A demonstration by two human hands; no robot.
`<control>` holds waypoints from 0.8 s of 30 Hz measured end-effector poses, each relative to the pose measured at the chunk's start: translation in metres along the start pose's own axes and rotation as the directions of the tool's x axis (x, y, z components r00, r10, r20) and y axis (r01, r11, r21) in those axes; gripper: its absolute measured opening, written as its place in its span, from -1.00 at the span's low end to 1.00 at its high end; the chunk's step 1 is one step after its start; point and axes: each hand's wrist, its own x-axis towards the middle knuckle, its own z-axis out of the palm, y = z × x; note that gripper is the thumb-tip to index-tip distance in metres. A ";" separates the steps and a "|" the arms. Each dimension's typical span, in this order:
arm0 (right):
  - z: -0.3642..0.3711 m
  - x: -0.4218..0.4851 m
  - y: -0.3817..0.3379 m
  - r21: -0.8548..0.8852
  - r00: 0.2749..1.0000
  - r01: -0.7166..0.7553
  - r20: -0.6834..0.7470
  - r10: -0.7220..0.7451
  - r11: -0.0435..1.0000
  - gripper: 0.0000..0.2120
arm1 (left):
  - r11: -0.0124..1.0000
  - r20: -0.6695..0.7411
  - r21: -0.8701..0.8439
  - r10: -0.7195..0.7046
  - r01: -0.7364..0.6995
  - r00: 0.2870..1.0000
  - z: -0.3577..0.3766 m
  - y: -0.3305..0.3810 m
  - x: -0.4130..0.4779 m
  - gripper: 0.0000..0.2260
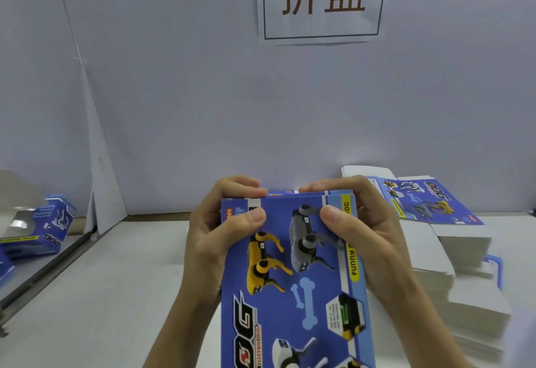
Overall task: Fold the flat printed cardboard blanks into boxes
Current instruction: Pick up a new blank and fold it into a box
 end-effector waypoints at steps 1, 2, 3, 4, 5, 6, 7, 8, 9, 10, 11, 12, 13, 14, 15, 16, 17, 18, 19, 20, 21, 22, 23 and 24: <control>0.001 0.000 0.000 0.002 1.000 0.009 0.000 -0.009 1.000 -0.87 | 1.000 -0.003 -0.003 -0.001 0.001 1.000 0.000 0.000 0.000 -0.89; 0.002 -0.001 0.000 0.005 1.000 0.014 -0.003 -0.014 1.000 -0.88 | 1.000 -0.007 -0.011 -0.003 0.003 1.000 -0.001 0.000 0.000 -0.90; 0.004 -0.001 0.000 0.006 1.000 0.018 -0.007 -0.018 1.000 -0.89 | 1.000 -0.012 -0.023 -0.002 0.001 1.000 -0.002 0.000 0.000 -0.91; 0.005 -0.001 0.000 0.008 1.000 0.023 -0.010 -0.022 1.000 -0.89 | 1.000 -0.017 -0.026 0.006 -0.006 1.000 -0.003 0.000 0.000 -0.91; 0.007 -0.002 0.001 0.014 1.000 0.026 -0.009 -0.026 1.000 -0.89 | 1.000 -0.020 -0.018 0.019 -0.019 1.000 -0.004 0.001 0.000 -0.91; 0.009 -0.001 0.001 0.023 1.000 0.028 -0.005 -0.028 0.999 -0.87 | 1.000 -0.015 -0.006 0.030 -0.030 0.999 -0.005 0.002 0.001 -0.89; 0.010 -0.001 0.001 0.033 1.000 0.028 -0.004 -0.028 0.999 -0.85 | 1.000 -0.001 -0.001 0.030 -0.030 1.000 -0.006 0.002 0.001 -0.87; 0.011 -0.001 0.000 0.040 1.000 0.026 -0.008 -0.026 0.999 -0.82 | 1.000 0.013 -0.006 0.023 -0.023 1.000 -0.006 0.003 0.000 -0.86; 0.011 0.000 0.000 0.044 1.000 0.023 -0.015 -0.023 0.999 -0.79 | 1.000 0.019 -0.005 0.024 -0.024 1.000 -0.006 0.003 0.000 -0.86; 0.011 0.000 -0.001 0.046 1.000 0.019 -0.018 -0.018 0.999 -0.79 | 0.999 0.015 0.008 0.035 -0.036 0.999 -0.005 0.003 0.001 -0.86; 0.010 0.000 -0.002 0.048 1.000 0.015 -0.014 -0.014 0.999 -0.81 | 0.999 0.009 0.023 0.049 -0.049 0.999 -0.004 0.003 0.001 -0.86; 0.010 0.000 -0.002 0.049 1.000 0.014 -0.007 -0.013 0.999 -0.84 | 0.998 0.004 0.028 0.060 -0.060 0.998 -0.003 0.003 0.001 -0.86; 0.010 0.000 -0.002 0.046 1.000 0.016 -0.006 -0.016 0.999 -0.87 | 0.997 0.000 0.024 0.069 -0.069 0.998 -0.003 0.003 0.002 -0.86; 0.011 -0.001 -0.002 0.040 1.000 0.020 -0.010 -0.019 0.999 -0.87 | 0.997 -0.007 0.017 0.077 -0.077 0.997 -0.003 0.002 0.002 -0.87; 0.012 -0.001 -0.002 0.032 1.000 0.024 -0.016 -0.023 0.999 -0.88 | 0.996 -0.012 0.007 0.084 -0.084 0.996 -0.004 0.002 0.002 -0.89; 0.013 -0.001 -0.002 0.023 0.999 0.026 -0.021 -0.025 0.999 -0.87 | 0.996 -0.013 0.000 0.092 -0.092 0.996 -0.004 0.002 0.002 -0.91; 0.014 -0.001 -0.002 0.021 0.999 0.026 -0.024 -0.026 0.999 -0.87 | 0.995 -0.011 -0.001 0.098 -0.098 0.995 -0.005 0.003 0.002 -0.93; 0.014 -0.001 -0.002 0.028 0.999 0.025 -0.027 -0.024 0.999 -0.87 | 0.995 -0.011 0.007 0.102 -0.102 0.995 -0.005 0.002 0.002 -0.92; 0.014 -0.002 -0.003 0.039 0.999 0.024 -0.030 -0.023 0.999 -0.87 | 0.995 -0.011 0.019 0.103 -0.102 0.995 -0.005 0.001 0.002 -0.91; 0.013 -0.001 -0.004 0.048 0.999 0.024 -0.035 -0.022 0.999 -0.87 | 0.994 -0.015 0.032 0.106 -0.106 0.994 -0.005 0.001 0.002 -0.90; 0.013 -0.001 -0.005 0.054 0.999 0.024 -0.038 -0.022 0.998 -0.88 | 0.993 -0.022 0.039 0.115 -0.114 0.993 -0.004 0.000 0.001 -0.90; 0.012 -0.001 -0.006 0.057 0.999 0.024 -0.041 -0.021 0.998 -0.89 | 0.991 -0.029 0.036 0.127 -0.126 0.991 -0.003 -0.001 0.001 -0.92; 0.011 -0.001 -0.006 0.056 0.999 0.025 -0.041 -0.022 0.998 -0.89 | 0.991 -0.035 0.022 0.134 -0.134 0.990 -0.002 -0.002 0.000 -0.94; 0.011 -0.001 -0.007 0.052 0.999 0.026 -0.041 -0.024 0.998 -0.88 | 0.991 -0.039 0.002 0.134 -0.134 0.990 -0.001 -0.002 0.000 -0.95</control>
